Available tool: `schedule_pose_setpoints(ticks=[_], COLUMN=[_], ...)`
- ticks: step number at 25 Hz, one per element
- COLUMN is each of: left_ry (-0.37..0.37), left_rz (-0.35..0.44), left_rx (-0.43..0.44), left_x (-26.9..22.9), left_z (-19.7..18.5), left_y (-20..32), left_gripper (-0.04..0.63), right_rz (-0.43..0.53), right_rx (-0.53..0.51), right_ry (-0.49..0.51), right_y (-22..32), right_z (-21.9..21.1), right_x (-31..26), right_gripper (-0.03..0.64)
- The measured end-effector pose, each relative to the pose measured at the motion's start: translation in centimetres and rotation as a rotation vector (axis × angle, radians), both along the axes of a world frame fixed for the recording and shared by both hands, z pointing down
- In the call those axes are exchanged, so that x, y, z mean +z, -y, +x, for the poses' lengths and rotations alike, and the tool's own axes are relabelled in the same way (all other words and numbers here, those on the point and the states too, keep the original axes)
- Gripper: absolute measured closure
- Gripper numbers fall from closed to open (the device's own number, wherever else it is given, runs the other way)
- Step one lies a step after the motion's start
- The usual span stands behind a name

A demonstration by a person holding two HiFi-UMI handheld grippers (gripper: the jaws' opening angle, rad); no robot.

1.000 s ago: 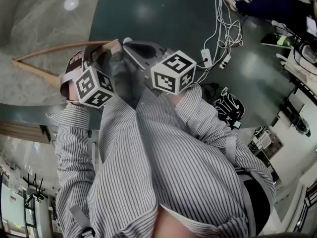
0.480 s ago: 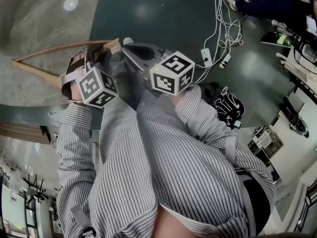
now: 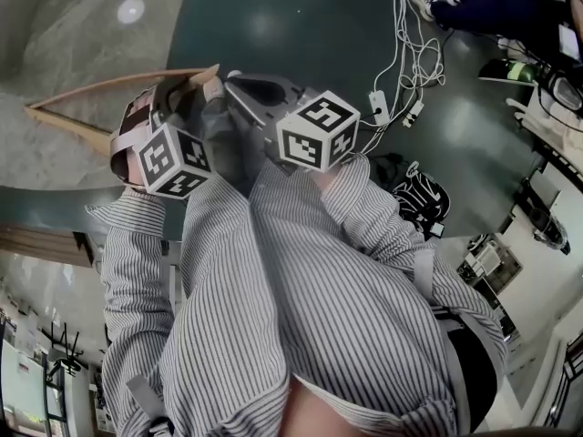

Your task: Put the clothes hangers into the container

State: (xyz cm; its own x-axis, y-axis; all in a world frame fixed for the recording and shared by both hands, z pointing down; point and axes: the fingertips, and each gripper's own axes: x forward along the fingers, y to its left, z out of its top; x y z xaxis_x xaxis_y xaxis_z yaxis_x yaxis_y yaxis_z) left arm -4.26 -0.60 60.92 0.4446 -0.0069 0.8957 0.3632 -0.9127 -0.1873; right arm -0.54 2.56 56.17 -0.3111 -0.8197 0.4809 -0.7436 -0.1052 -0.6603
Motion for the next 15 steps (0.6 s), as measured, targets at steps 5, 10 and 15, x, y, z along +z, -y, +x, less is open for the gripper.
schedule_pose_setpoints(ticks=[5, 10, 15], left_ry=[-0.052, -0.119, -0.186], left_rz=[0.007, 0.000, -0.007], left_rx=[-0.025, -0.067, -0.112], left_x=[-2.0, -4.7, -7.1], left_z=[0.2, 0.6, 1.2], left_y=[0.2, 0.8, 1.5], left_gripper=[0.498, 0.499, 0.499], right_rz=[0.033, 0.068, 0.109], right_rx=[0.015, 0.019, 0.005], right_ry=[-0.022, -0.041, -0.078], right_y=[0.4, 0.9, 1.6], right_z=[0.3, 0.0, 0.2], right_x=[-1.5, -3.5, -5.4], right_gripper=[0.602, 0.602, 0.603])
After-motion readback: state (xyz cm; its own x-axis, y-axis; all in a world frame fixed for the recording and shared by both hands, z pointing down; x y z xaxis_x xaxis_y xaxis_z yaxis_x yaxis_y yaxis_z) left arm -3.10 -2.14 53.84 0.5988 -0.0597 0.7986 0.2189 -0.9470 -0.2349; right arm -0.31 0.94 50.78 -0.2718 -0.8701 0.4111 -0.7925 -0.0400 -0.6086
